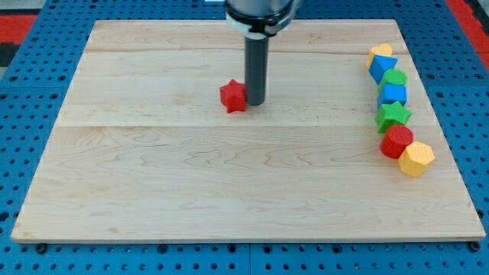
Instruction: Push the green circle slightly left and down
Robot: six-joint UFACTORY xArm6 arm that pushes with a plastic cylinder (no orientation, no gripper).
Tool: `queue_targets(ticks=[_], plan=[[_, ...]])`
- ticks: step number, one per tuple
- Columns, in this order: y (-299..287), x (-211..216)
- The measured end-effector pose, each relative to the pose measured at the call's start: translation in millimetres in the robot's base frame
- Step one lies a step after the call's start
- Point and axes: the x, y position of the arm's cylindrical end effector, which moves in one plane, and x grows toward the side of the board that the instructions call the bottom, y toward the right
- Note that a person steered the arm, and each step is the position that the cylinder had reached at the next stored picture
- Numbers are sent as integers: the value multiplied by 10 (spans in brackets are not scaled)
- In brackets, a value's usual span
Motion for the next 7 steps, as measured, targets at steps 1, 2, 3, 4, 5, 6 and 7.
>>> queue_targets(ticks=[1,2,3,4,5,6,7], plan=[[-522,-190],[-808,-486],[-720,-510],[-252,-838],[565,-1296],[1527,-1600],[2431,-1598]])
